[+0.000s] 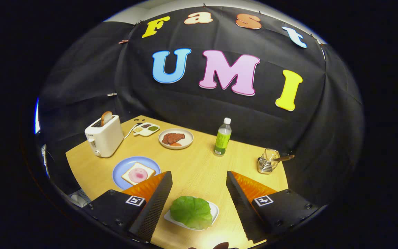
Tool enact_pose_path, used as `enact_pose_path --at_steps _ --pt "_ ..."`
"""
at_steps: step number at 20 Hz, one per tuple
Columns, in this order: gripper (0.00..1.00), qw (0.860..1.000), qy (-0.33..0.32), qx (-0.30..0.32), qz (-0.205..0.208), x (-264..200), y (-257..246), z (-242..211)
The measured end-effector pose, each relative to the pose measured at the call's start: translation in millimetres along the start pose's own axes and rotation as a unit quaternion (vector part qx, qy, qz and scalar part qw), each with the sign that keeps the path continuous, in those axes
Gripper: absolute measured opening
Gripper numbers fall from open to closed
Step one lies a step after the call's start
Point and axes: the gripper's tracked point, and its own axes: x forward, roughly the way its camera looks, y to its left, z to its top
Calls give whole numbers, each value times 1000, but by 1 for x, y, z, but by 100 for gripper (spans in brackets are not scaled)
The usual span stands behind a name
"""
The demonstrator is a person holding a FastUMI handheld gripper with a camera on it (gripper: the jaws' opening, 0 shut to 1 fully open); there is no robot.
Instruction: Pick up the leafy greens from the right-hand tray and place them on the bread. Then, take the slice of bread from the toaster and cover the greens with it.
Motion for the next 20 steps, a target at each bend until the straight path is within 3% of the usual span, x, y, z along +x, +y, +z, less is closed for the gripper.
enact_pose_path --at_steps 8,15,18,20 --pt "98 990 135 12 45 36 19 -118" --pt "95 974 218 20 56 77 18 -184" --pt "73 968 241 10 61 86 21 -200" --pt "70 965 254 3 68 89 24 -206"
